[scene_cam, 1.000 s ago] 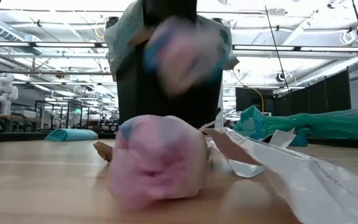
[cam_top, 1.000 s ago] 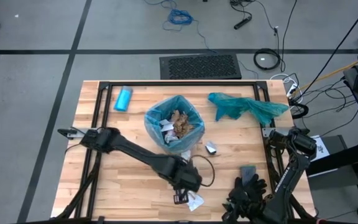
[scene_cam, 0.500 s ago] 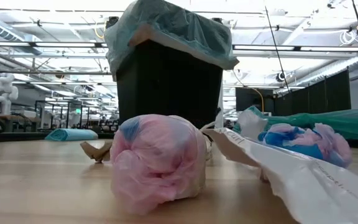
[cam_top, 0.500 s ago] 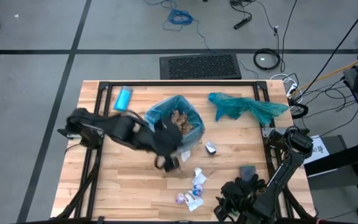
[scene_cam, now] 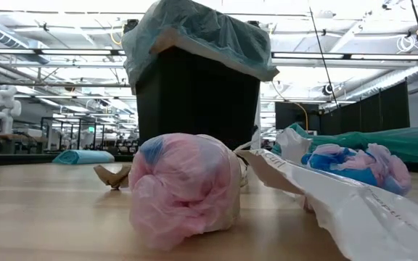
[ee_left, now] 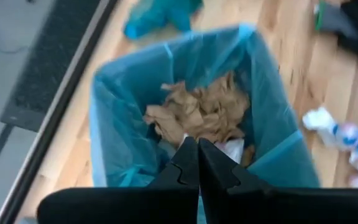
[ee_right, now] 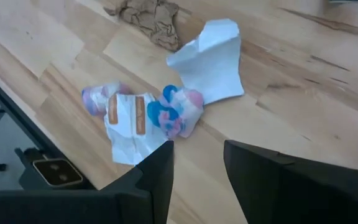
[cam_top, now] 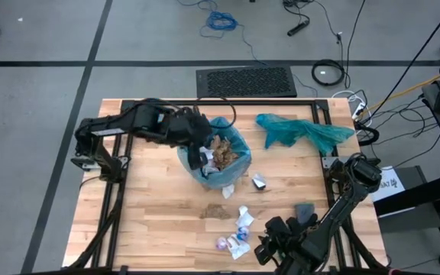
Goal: Place trash/remove bag and relplace
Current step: Put the pink plastic trash into the trash bin
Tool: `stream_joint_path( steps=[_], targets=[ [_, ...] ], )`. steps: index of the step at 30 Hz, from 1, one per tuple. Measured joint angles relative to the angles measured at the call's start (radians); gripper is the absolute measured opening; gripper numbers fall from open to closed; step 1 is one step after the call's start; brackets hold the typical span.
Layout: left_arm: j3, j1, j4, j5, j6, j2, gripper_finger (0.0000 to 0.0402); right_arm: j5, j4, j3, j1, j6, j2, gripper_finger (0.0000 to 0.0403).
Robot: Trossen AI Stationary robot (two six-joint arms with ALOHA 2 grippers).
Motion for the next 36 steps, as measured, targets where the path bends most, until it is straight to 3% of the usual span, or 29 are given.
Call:
stream_joint_path(
  steps=[6, 16, 22, 28, 36],
  targets=[
    [-0.144, 0.051, 0.001, 0.061, 0.035, 0.001, 0.0017, 0.002, 0.022, 0.000, -0.028, 0.001, 0.000, 0.0132],
    [-0.351, 0.087, 0.127, 0.200, 0.044, 0.002, 0.0127, 0.004, 0.033, 0.000, -0.066, 0.011, 0.000, 0.0132],
    [-0.331, 0.093, 0.115, 0.201, 0.043, -0.006, 0.0171, 0.004, 0.040, 0.000, -0.073, 0.004, 0.000, 0.0132],
    [-0.262, 0.060, 0.116, 0.197, -0.020, -0.083, 0.0173, 0.005, 0.043, 0.000, -0.073, -0.026, 0.000, 0.0132],
    [-0.260, -0.029, 0.089, 0.182, -0.168, -0.246, 0.0173, 0.004, 0.045, 0.000, -0.073, -0.083, 0.000, 0.0132]
  ],
)
